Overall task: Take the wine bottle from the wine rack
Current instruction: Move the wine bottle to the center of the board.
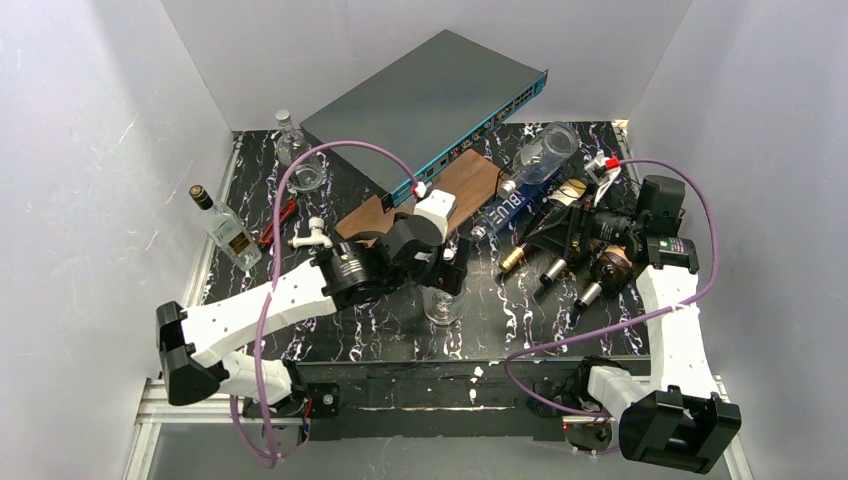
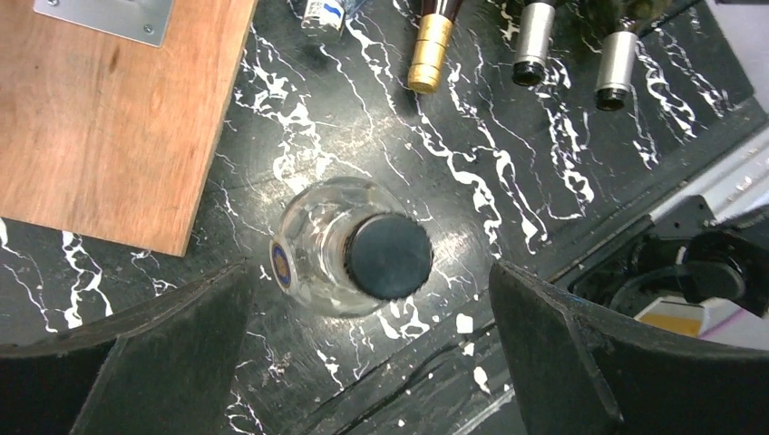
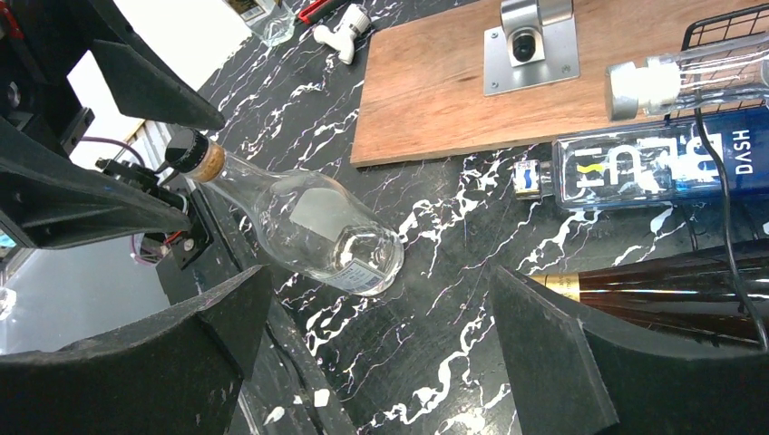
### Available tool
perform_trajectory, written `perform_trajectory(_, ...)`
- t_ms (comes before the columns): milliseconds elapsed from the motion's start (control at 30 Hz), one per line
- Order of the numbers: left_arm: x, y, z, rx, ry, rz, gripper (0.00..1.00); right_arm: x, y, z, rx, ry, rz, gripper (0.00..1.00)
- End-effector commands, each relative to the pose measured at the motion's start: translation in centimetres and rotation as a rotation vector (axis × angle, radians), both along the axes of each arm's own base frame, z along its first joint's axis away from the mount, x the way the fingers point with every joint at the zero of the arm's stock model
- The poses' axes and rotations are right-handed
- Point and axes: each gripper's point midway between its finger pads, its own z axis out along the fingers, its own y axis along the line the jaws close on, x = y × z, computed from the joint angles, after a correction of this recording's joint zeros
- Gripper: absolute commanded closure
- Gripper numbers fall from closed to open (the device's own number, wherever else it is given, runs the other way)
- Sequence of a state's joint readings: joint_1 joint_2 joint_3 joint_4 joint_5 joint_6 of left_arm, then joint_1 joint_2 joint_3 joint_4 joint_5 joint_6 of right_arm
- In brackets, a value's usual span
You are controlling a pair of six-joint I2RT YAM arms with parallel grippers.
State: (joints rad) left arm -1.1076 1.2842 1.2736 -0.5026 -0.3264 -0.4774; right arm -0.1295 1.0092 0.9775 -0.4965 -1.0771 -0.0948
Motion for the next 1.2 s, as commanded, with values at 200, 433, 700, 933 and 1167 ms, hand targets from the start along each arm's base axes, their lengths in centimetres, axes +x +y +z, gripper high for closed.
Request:
perform_trajectory(200,2.7,0.0,-0.7,0.149,-0.045,0.153,0.2,0.3,-0.1,0.5,0.01,-0.045,0.017,0.02)
perform_trajectory(433,2.7,0.6,-1.9,0.191,-0.024,0.182,0.47,0.3,-0.1,0.4,0.014,-0.04,0.017,0.02)
perform_trajectory(700,2.7,1.5,-1.4,0.2,-0.052,0.181,0.61,0.2,-0.1,0.3,0.018,-0.037,0.019,0.02)
perform_trajectory(933,2.6,3.2,-0.3,0.228,-0.099,0.173,0.95,0.2,-0.1,0.2,0.02,-0.033,0.02,0.02)
perform_trajectory(1167,2.1,7.0,1.0,0.276,-0.122,0.194,1.0,0.3,-0.1,0.0,0.021,-0.03,0.02,0.01)
